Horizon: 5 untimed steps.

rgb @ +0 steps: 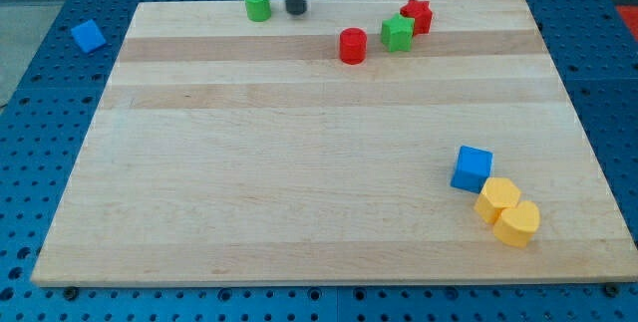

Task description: Slide the red star closer to the red circle

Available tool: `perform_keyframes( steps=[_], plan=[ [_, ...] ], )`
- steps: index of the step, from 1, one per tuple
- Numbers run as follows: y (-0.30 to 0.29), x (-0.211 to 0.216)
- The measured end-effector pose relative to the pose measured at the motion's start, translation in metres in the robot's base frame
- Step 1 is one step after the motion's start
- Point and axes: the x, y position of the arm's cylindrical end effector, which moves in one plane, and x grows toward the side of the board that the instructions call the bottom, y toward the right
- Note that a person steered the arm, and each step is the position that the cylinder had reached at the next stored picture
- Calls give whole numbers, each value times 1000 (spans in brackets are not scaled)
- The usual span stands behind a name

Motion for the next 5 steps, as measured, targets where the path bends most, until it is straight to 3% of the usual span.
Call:
perform_keyframes(
  steps=[2,3,4,5],
  plan=[
    [-28,0],
    [-85,-1],
    [-97,15],
    [-60,10]
  ],
)
